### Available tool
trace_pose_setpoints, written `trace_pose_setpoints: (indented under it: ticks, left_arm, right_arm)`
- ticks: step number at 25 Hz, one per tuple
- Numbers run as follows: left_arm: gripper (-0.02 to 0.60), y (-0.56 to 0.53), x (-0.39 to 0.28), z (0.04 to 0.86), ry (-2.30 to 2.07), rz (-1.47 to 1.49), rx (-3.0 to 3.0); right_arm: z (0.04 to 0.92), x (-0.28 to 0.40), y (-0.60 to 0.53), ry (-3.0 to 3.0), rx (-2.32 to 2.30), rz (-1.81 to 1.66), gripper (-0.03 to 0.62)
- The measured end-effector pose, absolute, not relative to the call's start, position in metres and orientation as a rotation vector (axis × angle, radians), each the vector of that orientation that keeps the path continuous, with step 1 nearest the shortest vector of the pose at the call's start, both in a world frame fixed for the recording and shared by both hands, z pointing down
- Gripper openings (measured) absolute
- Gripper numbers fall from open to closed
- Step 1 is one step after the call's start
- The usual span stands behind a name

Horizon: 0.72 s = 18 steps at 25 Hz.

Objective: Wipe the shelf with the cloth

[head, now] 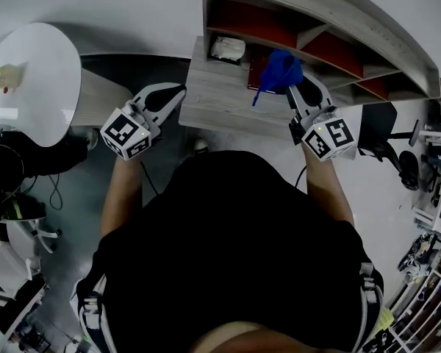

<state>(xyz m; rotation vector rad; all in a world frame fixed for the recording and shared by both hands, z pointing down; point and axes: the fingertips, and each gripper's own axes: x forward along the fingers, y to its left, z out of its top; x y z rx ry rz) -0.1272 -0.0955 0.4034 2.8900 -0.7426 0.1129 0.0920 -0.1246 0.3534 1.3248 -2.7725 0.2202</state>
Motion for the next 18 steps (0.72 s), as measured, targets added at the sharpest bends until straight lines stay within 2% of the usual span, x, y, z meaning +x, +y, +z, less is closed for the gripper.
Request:
trace_pose_setpoints:
  ticks: [18]
  left_arm:
    - [0.014, -0.137, -0.172, 0.417, -0.639, 0.124, 2.903]
  right_arm:
    - [0.350, 0.040, -0.150, -2.710, 1.392, 0.187, 0.071]
